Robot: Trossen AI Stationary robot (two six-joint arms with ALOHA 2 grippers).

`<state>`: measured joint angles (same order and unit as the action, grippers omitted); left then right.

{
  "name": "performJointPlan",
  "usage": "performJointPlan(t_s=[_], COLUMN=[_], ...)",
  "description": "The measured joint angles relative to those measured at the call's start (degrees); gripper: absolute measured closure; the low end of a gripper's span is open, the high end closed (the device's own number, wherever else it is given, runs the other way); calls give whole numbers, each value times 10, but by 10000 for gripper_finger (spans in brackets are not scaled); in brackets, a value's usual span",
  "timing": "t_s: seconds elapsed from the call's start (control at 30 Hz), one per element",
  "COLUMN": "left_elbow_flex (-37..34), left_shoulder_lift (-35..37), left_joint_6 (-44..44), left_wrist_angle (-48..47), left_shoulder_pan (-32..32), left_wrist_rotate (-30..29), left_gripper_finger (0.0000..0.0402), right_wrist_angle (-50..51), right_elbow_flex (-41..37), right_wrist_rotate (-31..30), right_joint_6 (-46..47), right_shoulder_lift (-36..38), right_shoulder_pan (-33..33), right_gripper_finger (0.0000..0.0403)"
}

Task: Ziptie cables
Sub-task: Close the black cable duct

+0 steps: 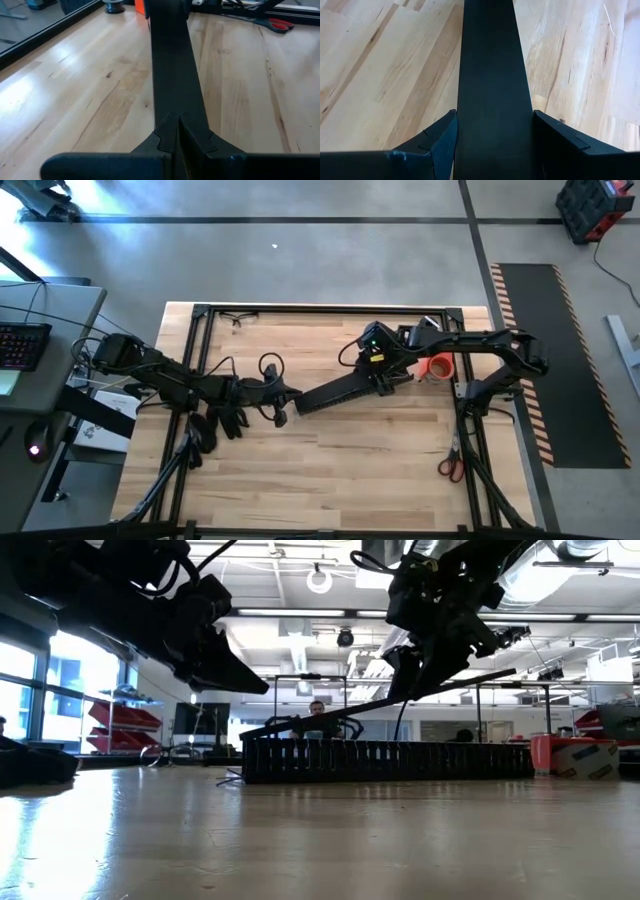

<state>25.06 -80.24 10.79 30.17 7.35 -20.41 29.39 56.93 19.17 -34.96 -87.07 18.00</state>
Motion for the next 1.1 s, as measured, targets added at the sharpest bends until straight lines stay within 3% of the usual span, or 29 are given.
performJointPlan(t_s=[0.57, 1.1], left_elbow_flex=[0, 1], left_shoulder_lift=[-105, -114], left_joint_6=[9, 16], left_wrist_angle=[57, 60], left_shoulder_pan=[-29, -33], left_wrist_rotate=[40, 55], left_gripper_finger=[402, 402], right_wrist_angle=[13, 12], right_elbow_flex=[-6, -7], right_wrist_rotate=[-24, -18], right_joint_6=[5, 21], right_shoulder_lift=[0, -42], right_shoulder_pan=[0, 0], right_gripper_finger=[199, 215])
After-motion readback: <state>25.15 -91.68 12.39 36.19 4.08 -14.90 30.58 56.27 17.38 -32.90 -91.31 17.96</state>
